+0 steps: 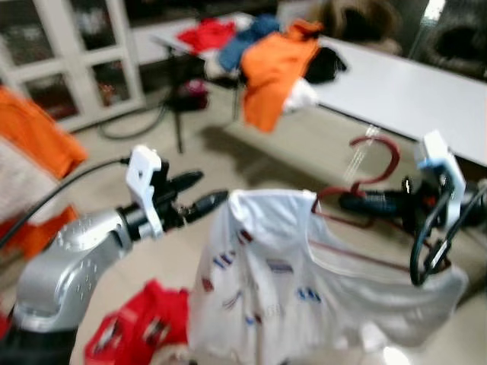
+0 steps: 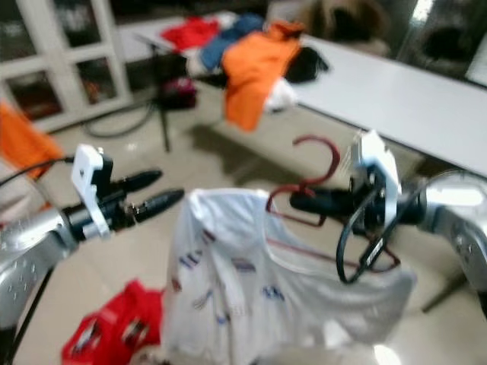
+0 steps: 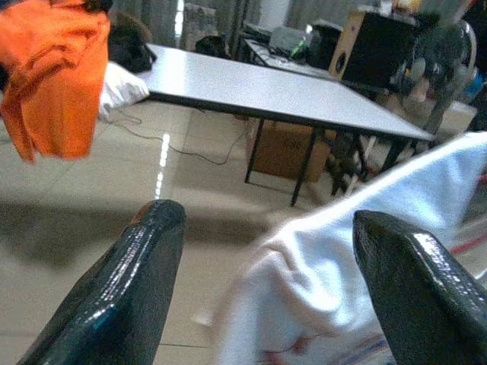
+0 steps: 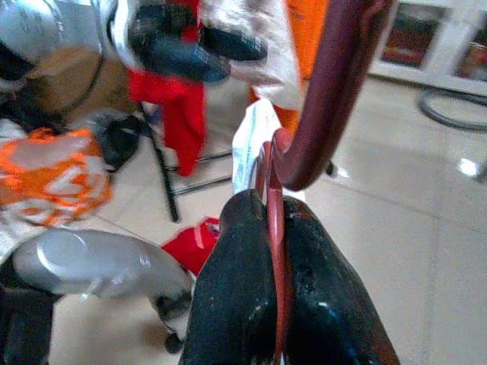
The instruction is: Hang hanger
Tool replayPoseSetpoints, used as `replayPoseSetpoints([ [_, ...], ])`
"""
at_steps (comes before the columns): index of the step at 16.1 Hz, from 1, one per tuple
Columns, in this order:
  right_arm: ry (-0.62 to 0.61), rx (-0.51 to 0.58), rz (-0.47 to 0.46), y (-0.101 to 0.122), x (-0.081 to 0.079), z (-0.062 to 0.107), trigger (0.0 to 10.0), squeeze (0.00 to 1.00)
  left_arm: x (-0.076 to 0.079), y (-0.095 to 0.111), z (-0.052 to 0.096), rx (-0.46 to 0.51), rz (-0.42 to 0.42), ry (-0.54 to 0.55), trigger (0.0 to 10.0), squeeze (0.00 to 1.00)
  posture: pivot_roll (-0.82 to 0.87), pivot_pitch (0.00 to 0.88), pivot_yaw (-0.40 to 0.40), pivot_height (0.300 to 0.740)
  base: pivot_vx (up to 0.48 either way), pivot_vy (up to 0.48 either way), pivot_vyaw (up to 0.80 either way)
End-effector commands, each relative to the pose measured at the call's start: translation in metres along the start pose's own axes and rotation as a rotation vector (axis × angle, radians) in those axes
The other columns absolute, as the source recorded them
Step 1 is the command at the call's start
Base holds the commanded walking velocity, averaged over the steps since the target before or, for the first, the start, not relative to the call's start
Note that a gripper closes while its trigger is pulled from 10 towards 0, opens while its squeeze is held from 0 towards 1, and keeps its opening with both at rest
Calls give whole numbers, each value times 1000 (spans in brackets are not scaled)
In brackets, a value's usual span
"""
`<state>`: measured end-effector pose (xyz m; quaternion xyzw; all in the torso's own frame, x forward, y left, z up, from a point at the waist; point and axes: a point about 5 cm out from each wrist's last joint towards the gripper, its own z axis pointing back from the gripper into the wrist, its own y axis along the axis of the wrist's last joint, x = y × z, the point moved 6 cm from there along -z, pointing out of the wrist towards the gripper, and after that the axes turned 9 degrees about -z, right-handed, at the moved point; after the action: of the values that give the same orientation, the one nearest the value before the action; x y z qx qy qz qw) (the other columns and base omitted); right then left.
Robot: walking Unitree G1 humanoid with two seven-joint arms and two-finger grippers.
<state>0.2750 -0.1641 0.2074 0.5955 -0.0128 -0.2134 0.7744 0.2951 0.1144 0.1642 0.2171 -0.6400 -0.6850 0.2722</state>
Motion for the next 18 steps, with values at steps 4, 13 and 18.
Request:
replayPoseSetpoints([
  [4,34,43,25,15,-4,1,10000,0,24,-3,-3,7,101,-112,10000,0,-153,15,-46,740,0,0,0],
  [13,83,75,16,26,-11,1,10000,0,-14,-13,-1,6,23,123,10000,0,-152,11,-48,740,0,0,0],
  [18,97,90,13,31,-12,6,10000,0,7,-12,3,41,79,-29,10000,0,-153,6,-46,740,0,0,0],
])
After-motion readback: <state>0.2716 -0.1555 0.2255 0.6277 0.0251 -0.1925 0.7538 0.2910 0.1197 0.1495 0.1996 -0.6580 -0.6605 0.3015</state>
